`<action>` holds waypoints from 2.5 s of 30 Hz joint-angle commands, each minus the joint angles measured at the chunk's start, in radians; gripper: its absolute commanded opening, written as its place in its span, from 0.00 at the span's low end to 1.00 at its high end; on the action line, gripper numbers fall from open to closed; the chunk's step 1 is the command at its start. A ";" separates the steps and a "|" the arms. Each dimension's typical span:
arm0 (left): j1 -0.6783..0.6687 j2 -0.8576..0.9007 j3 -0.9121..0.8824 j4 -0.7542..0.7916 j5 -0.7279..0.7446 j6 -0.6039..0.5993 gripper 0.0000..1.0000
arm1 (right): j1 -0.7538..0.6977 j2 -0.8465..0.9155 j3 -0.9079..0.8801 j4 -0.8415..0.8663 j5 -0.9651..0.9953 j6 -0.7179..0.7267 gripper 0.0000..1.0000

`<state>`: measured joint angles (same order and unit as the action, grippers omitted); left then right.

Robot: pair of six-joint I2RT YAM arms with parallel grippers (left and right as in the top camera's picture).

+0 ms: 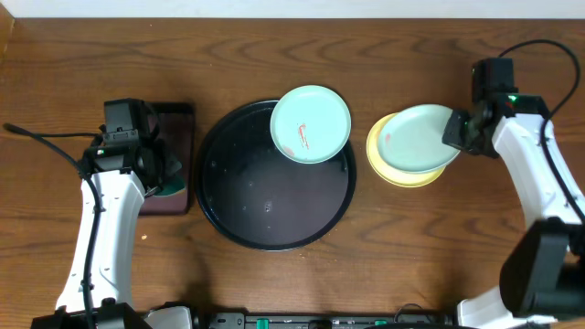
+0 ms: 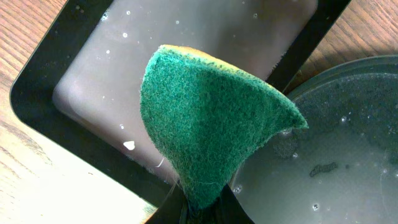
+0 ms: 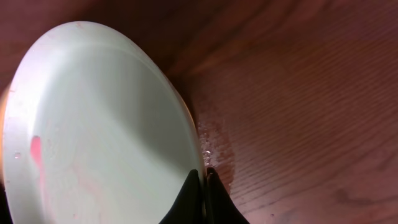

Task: Clean dirty plates on tray and stack at the side
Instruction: 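Place the pale green plate onto the yellow plate, release, then move the right gripper to grip the last pale green plate's rim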

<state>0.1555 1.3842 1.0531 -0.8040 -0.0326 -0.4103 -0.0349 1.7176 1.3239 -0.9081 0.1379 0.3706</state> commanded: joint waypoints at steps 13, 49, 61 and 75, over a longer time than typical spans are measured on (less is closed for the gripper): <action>0.003 0.001 -0.004 0.004 -0.011 0.016 0.07 | 0.090 0.089 0.052 -0.010 -0.093 -0.129 0.43; 0.003 0.001 -0.004 0.000 -0.011 0.016 0.07 | 0.351 0.526 0.520 0.058 -0.400 -0.383 0.12; 0.003 0.001 -0.004 0.000 -0.011 0.016 0.07 | 0.379 0.535 0.512 0.083 -0.321 -0.383 0.18; 0.003 0.001 -0.004 0.001 -0.012 0.017 0.07 | 0.404 0.557 0.522 0.077 -0.322 -0.362 0.01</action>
<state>0.1555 1.3842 1.0531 -0.8040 -0.0326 -0.4103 0.3569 2.2704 1.8233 -0.8196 -0.1955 -0.0086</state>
